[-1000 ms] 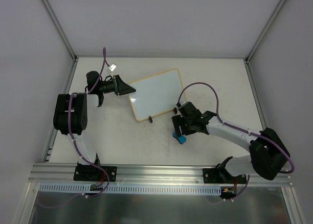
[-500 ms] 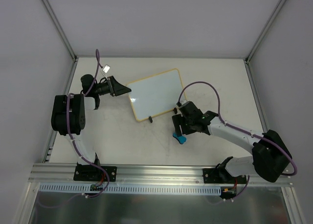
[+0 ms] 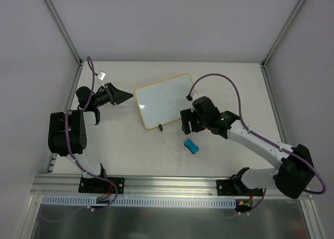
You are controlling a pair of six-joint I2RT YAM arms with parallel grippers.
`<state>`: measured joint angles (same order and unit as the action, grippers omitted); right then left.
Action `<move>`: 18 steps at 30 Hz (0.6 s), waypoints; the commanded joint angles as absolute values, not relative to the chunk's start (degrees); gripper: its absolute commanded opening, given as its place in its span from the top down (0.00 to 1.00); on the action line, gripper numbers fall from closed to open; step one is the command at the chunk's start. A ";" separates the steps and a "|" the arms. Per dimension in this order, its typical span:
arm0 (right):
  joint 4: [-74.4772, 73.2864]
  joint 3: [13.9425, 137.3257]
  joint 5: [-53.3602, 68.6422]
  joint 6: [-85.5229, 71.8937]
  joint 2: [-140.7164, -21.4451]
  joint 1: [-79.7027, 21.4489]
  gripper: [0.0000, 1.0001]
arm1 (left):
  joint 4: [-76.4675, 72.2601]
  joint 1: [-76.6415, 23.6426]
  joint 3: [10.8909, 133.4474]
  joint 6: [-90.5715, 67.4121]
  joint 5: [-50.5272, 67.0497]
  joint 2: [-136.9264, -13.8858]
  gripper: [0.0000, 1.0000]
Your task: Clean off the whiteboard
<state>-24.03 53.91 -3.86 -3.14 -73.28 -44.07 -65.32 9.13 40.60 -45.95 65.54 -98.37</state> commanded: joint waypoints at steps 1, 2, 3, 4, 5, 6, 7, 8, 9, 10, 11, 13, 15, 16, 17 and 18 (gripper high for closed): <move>-23.73 58.44 -5.36 -1.76 -70.23 -43.51 0.26 | -76.89 10.55 36.92 -50.97 61.28 -93.44 0.44; -23.38 58.80 -5.97 -1.41 -70.05 -43.42 0.25 | -77.25 10.55 34.83 -51.32 59.78 -92.30 0.44; -22.25 58.97 -6.32 -1.23 -69.61 -43.33 0.26 | -76.21 10.63 33.59 -51.15 57.94 -89.41 0.44; -21.63 58.89 -6.59 -1.06 -68.65 -43.16 0.26 | -75.33 10.55 32.44 -51.07 56.18 -87.82 0.44; -20.84 58.54 -6.50 -0.53 -68.03 -42.98 0.26 | -74.80 10.29 30.00 -51.06 52.94 -86.06 0.44; -18.83 58.10 -6.24 -0.44 -67.42 -42.72 0.26 | -73.66 10.20 28.49 -50.63 51.87 -82.04 0.44; -16.81 56.88 -4.85 -0.44 -65.76 -41.76 0.26 | -72.26 10.20 25.52 -49.75 49.25 -79.57 0.44; -16.79 55.91 -4.83 -0.44 -64.70 -41.05 0.26 | -69.46 10.20 24.44 -48.62 49.22 -76.58 0.43; -14.26 54.68 -3.01 -0.53 -63.56 -40.26 0.26 | -65.61 9.93 23.65 -45.04 46.00 -70.20 0.43; -13.11 53.54 -2.21 -0.53 -62.24 -38.51 0.26 | -56.60 9.67 23.21 -42.91 44.31 -66.92 0.43; -11.79 52.31 -0.72 -0.44 -61.01 -37.54 0.26 | -51.47 9.41 22.59 -41.15 42.12 -63.32 0.43; -8.27 48.35 -0.62 -0.44 -56.88 -35.08 0.26 | -39.27 8.18 21.98 -37.54 34.74 -53.82 0.40; -4.68 44.06 -0.70 -0.44 -52.50 -34.19 0.26 | -34.21 7.65 20.57 -36.13 30.44 -46.02 0.38; -3.70 42.73 -1.14 -0.53 -51.08 -33.67 0.24 | -32.19 7.39 20.13 -35.95 29.45 -43.88 0.36; -2.73 41.32 -1.93 -0.53 -49.67 -33.66 0.22 | -27.64 7.30 19.17 -35.69 28.49 -41.77 0.31; -1.25 40.09 -3.50 -0.44 -48.35 -33.66 0.20 | -25.42 7.29 18.73 -35.60 27.43 -37.92 0.28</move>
